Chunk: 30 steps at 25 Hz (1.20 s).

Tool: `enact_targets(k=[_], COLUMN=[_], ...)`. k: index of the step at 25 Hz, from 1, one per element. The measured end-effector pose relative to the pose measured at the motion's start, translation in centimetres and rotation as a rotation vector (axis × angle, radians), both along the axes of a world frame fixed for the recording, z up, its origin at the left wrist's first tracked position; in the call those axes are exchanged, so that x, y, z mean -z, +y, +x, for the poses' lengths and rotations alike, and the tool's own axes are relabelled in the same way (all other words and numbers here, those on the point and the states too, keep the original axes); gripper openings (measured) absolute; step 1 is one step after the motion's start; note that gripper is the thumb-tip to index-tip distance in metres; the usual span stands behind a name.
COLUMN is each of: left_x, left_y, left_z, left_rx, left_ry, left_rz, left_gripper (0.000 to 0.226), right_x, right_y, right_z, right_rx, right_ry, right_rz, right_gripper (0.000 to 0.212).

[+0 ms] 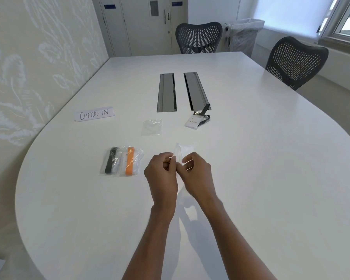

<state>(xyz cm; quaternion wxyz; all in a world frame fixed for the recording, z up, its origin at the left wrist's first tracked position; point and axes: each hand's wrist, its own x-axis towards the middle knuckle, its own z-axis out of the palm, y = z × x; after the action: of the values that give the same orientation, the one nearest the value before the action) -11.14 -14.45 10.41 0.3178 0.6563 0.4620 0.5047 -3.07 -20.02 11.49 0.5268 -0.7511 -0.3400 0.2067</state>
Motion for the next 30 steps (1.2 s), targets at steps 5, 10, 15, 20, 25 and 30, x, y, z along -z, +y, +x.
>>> enact_targets(k=[5, 10, 15, 20, 25, 30], left_x=[0.0, 0.4, 0.5, 0.6, 0.7, 0.2], left_y=[-0.6, -0.1, -0.8, -1.3, -1.1, -0.7], left_z=[-0.4, -0.7, -0.4, -0.1, -0.2, -0.2], left_rx=[0.032, -0.037, 0.019, 0.043, 0.002, 0.012], left_ry=[-0.055, 0.031, 0.043, 0.094, 0.137, 0.157], left_rz=[0.009, 0.079, 0.108, 0.144, 0.135, 0.149], left_gripper=[0.016, 0.023, 0.023, 0.024, 0.025, 0.025], right_x=[-0.3, 0.1, -0.5, -0.3, -0.7, -0.4], right_y=[0.0, -0.2, -0.1, 0.7, 0.2, 0.8], right_z=[0.0, 0.3, 0.1, 0.3, -0.3, 0.8], right_rx=[-0.064, 0.041, 0.025, 0.099, 0.103, 0.021], right_ry=[0.086, -0.043, -0.215, -0.206, -0.263, -0.192], right_rz=[0.023, -0.127, -0.191, -0.174, -0.179, 0.015], right_gripper=[0.017, 0.008, 0.017, 0.020, 0.023, 0.010])
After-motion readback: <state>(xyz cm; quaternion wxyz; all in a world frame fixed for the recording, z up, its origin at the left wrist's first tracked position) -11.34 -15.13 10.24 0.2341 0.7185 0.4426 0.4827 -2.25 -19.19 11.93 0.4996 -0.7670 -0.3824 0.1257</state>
